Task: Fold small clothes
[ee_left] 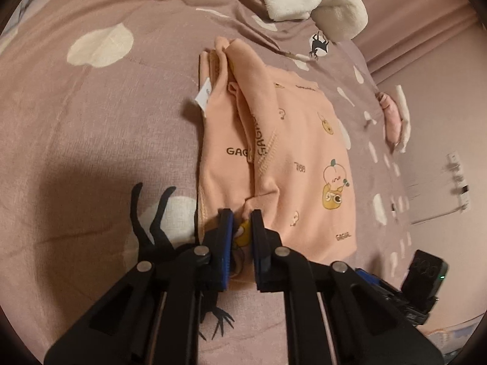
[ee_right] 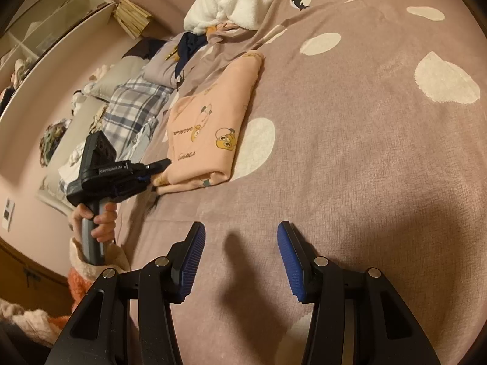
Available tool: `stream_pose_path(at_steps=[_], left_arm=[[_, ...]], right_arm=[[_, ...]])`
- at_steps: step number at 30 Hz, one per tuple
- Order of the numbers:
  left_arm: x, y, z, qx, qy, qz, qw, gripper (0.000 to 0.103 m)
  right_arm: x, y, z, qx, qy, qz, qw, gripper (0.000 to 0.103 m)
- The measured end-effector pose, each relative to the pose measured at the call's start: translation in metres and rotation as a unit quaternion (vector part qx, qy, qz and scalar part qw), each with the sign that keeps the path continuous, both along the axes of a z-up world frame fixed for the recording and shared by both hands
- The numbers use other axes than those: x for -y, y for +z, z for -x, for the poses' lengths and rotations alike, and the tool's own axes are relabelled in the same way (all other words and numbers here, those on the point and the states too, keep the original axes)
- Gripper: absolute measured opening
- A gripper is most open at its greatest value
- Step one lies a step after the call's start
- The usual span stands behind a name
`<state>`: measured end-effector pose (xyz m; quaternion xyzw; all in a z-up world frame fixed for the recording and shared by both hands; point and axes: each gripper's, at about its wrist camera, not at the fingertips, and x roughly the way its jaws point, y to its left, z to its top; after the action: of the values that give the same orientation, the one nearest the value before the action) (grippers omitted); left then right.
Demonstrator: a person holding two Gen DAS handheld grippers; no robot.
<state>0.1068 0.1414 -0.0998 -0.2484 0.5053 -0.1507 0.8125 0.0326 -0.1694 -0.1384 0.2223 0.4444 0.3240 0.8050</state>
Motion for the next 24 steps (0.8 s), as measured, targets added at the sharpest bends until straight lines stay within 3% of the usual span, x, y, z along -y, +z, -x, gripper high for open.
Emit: stream_pose_path(at_steps=[6, 13, 21, 24], left_arm=[[0.001, 0.019, 0.011, 0.030, -0.006, 0.008, 0.9995, 0.008], [-0.008, 0.010, 0.020, 0.014, 0.001, 0.001, 0.9999, 0.008], [-0.007, 0.018, 0.032, 0.028, -0.007, -0.010, 0.9995, 0.008], [-0.010, 0.014, 0.029, 0.024, 0.006, 0.005, 0.9997, 0.010]], right_arm=[[-0.002, 0.001, 0.001, 0.001, -0.004, 0.006, 1.000, 0.050], [-0.004, 0.002, 0.002, 0.001, -0.008, 0.010, 1.000, 0.050], [-0.007, 0.003, 0.003, 0.002, -0.015, 0.018, 1.000, 0.050], [-0.008, 0.003, 0.003, 0.004, -0.018, 0.019, 1.000, 0.050]])
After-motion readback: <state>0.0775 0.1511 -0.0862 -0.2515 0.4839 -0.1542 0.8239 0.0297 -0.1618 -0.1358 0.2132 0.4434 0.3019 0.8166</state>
